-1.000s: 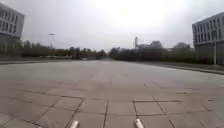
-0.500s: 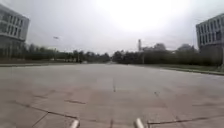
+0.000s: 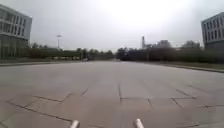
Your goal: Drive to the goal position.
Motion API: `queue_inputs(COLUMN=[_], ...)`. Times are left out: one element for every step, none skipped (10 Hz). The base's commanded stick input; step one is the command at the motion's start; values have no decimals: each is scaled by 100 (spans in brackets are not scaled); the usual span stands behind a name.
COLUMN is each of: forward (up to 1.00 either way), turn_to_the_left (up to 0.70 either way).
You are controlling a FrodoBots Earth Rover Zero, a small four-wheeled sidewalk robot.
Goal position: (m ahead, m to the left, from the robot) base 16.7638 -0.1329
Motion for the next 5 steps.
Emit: queue_inputs(forward=[100, 100, 100, 100, 100], turn_to_the_left=[0, -19, -39, -40, -40])
